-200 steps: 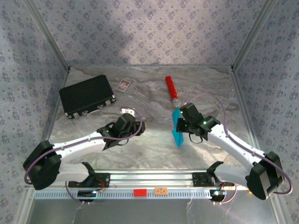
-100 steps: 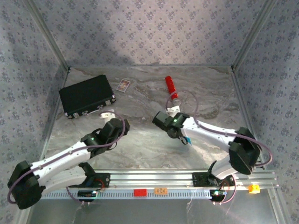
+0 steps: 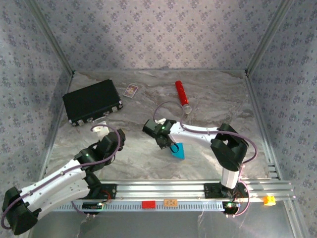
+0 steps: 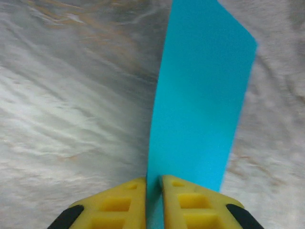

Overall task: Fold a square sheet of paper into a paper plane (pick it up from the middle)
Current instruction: Turn over the paper at the center of the table.

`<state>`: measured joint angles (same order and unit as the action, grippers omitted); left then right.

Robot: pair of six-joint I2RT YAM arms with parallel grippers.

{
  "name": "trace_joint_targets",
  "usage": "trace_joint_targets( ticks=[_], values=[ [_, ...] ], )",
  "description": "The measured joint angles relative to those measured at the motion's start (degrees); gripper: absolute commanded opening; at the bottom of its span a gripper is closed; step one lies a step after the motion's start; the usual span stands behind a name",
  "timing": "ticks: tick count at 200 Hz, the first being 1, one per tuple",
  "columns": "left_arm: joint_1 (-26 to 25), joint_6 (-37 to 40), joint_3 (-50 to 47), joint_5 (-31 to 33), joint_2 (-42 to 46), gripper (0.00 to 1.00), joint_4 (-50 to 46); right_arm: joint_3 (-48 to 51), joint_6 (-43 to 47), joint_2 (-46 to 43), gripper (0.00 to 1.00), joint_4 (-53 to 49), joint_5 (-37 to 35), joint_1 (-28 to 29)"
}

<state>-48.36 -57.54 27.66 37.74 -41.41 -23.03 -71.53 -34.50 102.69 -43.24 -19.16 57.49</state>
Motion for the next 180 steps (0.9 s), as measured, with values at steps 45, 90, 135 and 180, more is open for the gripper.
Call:
trace_joint_targets(
  ticks=[45, 90, 135, 180],
  values=[
    [0.4, 0.8, 0.0, -2.2, -3.9, 0.53, 1.2, 12.7, 0.9, -12.1, 0.40, 14.1, 16.6, -8.9],
    [3.0, 4.0, 1.0, -12.1, -15.3, 0.47, 7.1, 31.2, -3.0, -28.2, 0.23, 28.4, 30.8, -24.7],
    [4.2, 5.6, 4.8, -26.5, -28.6, 0.42, 15.8, 43.4, -7.3, -31.8, 0.09, 36.9, 42.8, -35.0],
    [4.2, 5.8, 9.5, -39.4, -39.8, 0.39, 23.3, 45.3, -9.9, -28.4, 0.07, 44.5, 51.2, -36.2]
  ],
)
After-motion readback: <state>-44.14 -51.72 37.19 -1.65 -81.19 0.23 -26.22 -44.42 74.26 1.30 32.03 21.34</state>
